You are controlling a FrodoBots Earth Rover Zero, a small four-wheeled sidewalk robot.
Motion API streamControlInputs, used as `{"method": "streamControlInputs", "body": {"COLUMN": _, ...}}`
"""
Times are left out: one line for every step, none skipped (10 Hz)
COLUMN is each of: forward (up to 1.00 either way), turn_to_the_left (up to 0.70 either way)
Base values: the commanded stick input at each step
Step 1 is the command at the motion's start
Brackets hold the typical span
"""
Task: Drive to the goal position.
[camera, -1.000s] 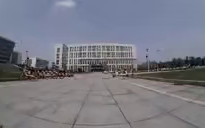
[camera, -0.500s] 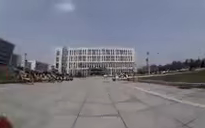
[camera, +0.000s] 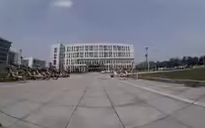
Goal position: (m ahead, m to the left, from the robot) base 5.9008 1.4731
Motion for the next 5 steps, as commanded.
{"method": "streamControlInputs", "body": {"forward": 1.0, "turn_to_the_left": 0.15}}
{"method": "streamControlInputs", "body": {"forward": 1.0, "turn_to_the_left": 0.31}}
{"method": "streamControlInputs", "body": {"forward": 1.0, "turn_to_the_left": 0.4}}
{"method": "streamControlInputs", "body": {"forward": 1.0, "turn_to_the_left": 0.4}}
{"method": "streamControlInputs", "body": {"forward": 1.0, "turn_to_the_left": 0.4}}
